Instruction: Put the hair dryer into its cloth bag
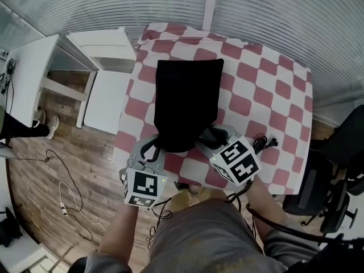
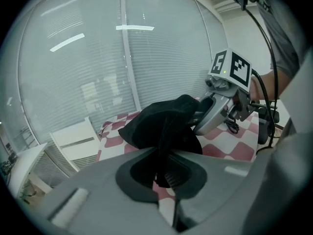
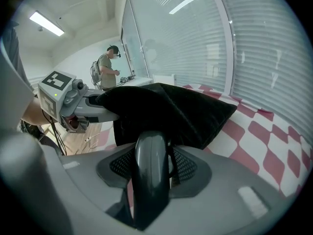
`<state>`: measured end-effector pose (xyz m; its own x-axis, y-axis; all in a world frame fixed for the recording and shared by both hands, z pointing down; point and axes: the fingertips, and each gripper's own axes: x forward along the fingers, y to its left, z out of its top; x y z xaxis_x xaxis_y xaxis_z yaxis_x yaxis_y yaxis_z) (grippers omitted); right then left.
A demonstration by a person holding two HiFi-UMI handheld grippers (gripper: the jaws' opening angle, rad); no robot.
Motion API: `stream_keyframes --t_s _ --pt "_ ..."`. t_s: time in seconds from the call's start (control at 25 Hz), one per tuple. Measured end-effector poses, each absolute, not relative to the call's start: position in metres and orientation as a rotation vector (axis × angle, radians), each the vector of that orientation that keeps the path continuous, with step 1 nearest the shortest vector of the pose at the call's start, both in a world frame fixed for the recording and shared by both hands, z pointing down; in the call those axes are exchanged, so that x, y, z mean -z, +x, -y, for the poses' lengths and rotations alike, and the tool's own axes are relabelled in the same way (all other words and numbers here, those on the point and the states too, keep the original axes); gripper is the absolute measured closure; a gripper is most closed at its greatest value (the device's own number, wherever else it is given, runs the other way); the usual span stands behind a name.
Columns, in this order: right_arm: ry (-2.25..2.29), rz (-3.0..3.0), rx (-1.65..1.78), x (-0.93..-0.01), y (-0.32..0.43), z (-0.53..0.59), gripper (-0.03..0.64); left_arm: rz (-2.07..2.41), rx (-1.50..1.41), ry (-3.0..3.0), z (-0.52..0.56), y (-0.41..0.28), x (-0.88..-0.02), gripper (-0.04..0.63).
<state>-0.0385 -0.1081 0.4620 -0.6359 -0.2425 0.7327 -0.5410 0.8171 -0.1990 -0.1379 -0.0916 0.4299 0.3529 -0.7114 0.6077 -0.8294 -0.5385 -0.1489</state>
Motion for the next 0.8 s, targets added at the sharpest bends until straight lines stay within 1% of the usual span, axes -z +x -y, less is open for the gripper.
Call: stream_keyframes --t_s 0.36,0.64,0.8 --pt "0.616 2.263 -0.600 -0.463 -0.034 0.113 0.407 1.334 -0.975 2.481 0.072 -0.126 -0.419 0.588" --pt "0.640 2.317 -0.712 -0.456 -0.029 0.115 0.407 1.408 -0.931 2.393 0.066 -0.150 -0.421 0.589" --pt "0.630 2.357 -0.684 -0.448 -0.030 0.116 0.407 1.385 -0.945 2.386 0.060 -0.151 -0.426 0.589"
